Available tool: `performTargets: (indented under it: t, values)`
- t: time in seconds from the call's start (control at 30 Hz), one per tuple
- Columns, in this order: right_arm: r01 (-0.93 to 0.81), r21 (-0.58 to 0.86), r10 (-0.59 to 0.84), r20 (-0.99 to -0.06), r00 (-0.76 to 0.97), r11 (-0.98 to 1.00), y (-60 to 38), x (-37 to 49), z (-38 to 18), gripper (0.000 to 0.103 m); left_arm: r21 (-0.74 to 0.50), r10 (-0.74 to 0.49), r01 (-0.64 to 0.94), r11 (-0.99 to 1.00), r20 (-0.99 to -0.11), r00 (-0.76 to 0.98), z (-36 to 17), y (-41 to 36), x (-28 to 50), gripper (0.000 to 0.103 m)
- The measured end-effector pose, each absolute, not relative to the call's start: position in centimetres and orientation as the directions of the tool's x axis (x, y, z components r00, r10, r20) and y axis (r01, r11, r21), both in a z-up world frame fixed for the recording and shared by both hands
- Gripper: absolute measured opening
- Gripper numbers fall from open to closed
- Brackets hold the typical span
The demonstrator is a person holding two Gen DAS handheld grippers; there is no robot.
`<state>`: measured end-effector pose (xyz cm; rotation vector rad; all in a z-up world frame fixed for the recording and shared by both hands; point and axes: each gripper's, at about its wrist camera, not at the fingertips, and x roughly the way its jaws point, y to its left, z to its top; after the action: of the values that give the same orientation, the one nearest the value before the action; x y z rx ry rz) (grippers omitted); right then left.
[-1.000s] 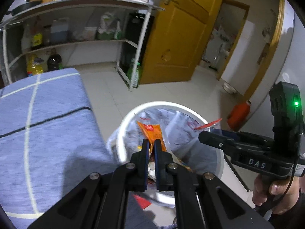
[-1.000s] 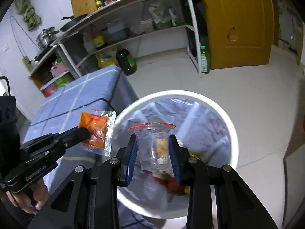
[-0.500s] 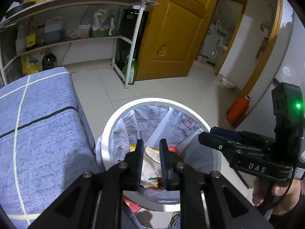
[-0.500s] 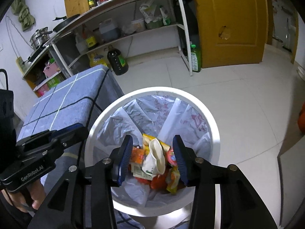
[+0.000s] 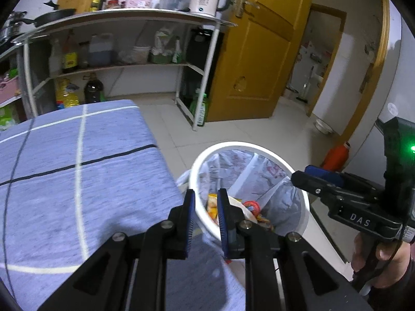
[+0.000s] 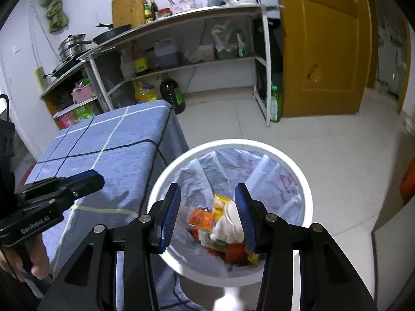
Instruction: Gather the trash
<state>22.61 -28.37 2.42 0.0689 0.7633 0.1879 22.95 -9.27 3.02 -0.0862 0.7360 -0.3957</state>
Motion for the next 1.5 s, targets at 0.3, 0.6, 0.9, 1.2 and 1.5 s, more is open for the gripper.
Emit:
performTargets:
  t: [0.3, 0.6, 0.9, 1.2, 1.5]
  values:
    - [-0.146, 0.086, 0.167, -0.651, 0.741, 0.985, -26.3, 16.3, 2.5, 0.045, -0.220, -0.349, 0.271, 0.937, -0.604, 0.717, 4.0, -6.0, 18.4, 0.028]
    - [-0.119, 0.024, 0.110, -0.592, 0.798, 0.993, -26.2, 9.9, 3.1, 0.045, -0.185, -0.316, 0.256, 0.949, -0.586, 0.746, 3.5, -5.2, 12.1, 0.032]
    - [-0.073, 0.014, 0.067, -0.596, 0.800, 0.997, -27.1, 4.7, 2.4, 0.045, -0.157, -0.295, 0.251, 0.955, -0.574, 0.764, 2.9, -4.9, 7.3, 0.040]
    - [-0.066, 0.014, 0.061, -0.609, 0.791, 0.998, -27.5, 3.2, 1.9, 0.045, -0.147, -0.283, 0.244, 0.959, -0.583, 0.762, 2.5, -5.4, 5.6, 0.043]
    - [-0.068, 0.011, 0.061, -0.603, 0.795, 0.998, -27.6, 3.0, 1.9, 0.045, -0.148, -0.278, 0.236, 0.960, -0.588, 0.760, 2.5, -5.2, 5.2, 0.046]
